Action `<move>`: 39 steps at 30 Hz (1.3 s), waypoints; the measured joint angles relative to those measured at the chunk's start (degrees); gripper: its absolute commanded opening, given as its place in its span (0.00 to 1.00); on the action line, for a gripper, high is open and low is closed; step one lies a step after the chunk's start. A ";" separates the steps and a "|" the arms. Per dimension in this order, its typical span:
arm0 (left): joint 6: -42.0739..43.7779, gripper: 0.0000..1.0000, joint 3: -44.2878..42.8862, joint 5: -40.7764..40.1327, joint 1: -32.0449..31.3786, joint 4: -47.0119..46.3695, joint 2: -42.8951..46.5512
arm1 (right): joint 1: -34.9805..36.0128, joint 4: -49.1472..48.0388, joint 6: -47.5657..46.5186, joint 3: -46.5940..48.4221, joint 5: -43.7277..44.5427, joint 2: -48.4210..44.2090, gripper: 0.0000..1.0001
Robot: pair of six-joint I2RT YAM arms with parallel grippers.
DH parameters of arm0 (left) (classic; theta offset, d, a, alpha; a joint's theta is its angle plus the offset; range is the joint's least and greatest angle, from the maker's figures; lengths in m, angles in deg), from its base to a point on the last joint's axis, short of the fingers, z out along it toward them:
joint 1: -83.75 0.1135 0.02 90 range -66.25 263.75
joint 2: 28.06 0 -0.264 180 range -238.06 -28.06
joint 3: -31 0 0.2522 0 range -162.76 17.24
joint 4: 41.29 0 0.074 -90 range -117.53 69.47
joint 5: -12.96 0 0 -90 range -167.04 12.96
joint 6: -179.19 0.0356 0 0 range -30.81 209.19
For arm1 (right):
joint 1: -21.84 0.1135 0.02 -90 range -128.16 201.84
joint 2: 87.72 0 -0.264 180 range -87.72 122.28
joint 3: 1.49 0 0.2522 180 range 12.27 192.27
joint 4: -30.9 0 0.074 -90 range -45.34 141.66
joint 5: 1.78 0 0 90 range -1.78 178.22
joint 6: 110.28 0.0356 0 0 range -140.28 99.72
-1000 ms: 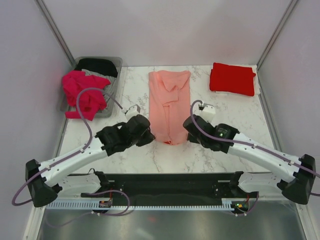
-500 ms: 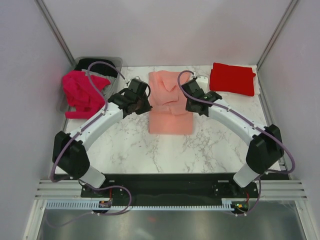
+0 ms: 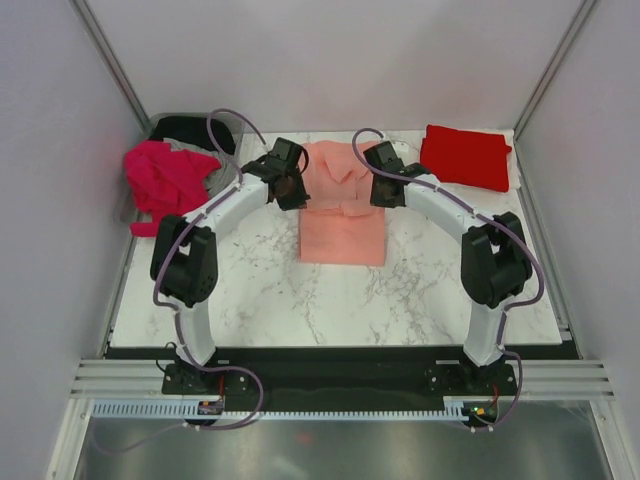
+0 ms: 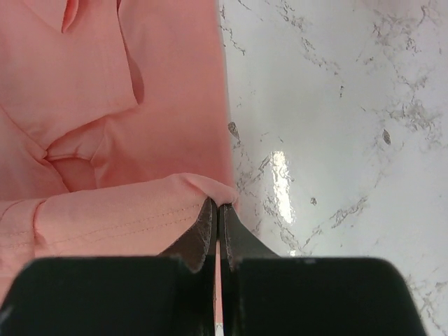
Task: Fold and stack the t-shirts
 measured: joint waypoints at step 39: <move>4.52 0.76 24.02 15.19 8.26 7.87 30.42 | 4.35 0.48 -4.09 -1.92 -15.39 -1.03 0.79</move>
